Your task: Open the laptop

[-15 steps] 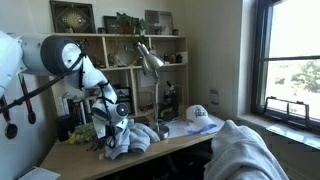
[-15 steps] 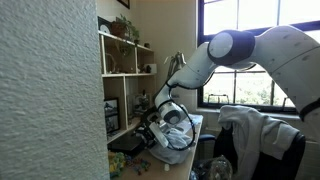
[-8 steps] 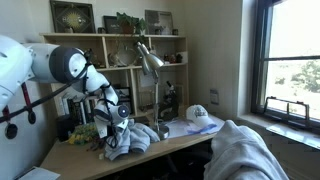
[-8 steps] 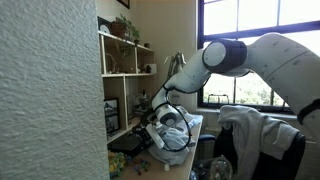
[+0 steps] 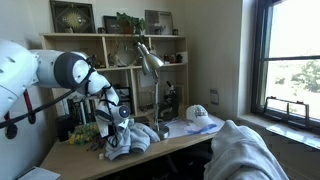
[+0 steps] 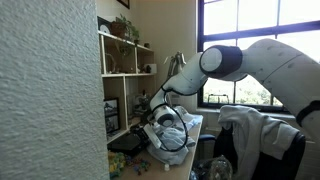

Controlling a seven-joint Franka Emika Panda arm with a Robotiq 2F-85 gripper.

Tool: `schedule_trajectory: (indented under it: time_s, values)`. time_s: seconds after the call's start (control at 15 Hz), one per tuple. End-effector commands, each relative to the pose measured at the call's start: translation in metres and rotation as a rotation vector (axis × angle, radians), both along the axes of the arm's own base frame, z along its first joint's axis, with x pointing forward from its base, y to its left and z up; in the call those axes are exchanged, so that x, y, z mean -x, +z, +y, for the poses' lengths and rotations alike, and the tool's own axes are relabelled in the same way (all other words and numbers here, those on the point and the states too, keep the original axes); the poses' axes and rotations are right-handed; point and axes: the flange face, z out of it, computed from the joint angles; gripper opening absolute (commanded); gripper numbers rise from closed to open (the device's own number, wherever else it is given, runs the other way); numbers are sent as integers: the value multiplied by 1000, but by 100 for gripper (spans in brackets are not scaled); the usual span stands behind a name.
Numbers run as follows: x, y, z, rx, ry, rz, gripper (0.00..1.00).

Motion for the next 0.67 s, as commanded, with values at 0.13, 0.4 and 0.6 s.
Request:
schedule_trajectory:
  time_s: [0.13, 0.4, 0.6]
  values:
    - [-13, 11, 14, -39, 12, -52, 100]
    - [-16, 20, 21, -39, 25, -77, 100]
    - [-18, 27, 25, -39, 33, -97, 100]
